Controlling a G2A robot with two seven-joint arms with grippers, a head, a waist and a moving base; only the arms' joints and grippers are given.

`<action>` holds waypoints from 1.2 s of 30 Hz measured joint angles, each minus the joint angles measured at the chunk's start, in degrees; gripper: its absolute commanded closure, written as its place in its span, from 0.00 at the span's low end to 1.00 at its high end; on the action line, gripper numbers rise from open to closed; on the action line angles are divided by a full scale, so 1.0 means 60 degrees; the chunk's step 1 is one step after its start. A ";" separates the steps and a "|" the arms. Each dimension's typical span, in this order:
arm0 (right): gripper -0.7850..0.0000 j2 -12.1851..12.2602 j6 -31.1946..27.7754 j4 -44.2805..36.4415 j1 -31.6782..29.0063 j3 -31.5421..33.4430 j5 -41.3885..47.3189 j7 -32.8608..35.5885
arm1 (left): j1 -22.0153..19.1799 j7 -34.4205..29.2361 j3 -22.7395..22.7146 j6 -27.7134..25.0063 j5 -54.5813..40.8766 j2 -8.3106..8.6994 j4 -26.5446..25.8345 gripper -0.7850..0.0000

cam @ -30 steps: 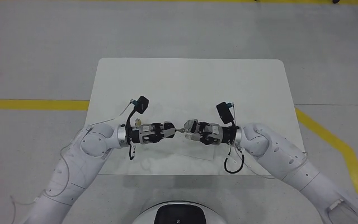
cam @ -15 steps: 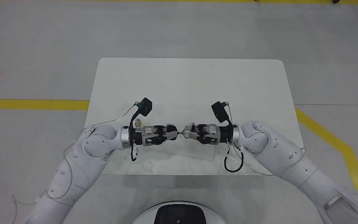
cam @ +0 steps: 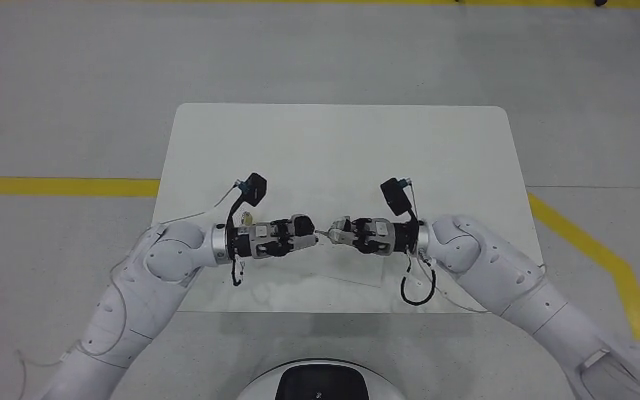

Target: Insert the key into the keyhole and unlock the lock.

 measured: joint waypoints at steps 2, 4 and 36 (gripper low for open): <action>1.00 0.0046 0.0000 -0.0015 -0.0094 0.0152 -0.0107 -0.0170 | 0.0156 0.0017 -0.0452 -0.0091 -0.0032 0.0110 -0.0075 0.00; 1.00 0.0113 0.0000 0.0040 -0.0233 0.0388 -0.0321 -0.0478 | 0.0467 0.0169 -0.1235 -0.0044 0.0347 0.0277 -0.0409 0.00; 1.00 0.0261 0.0000 0.0162 -0.0655 0.1021 -0.1084 -0.1528 | 0.1603 0.0367 -0.1350 0.4873 1.0280 0.0335 -0.2357 0.56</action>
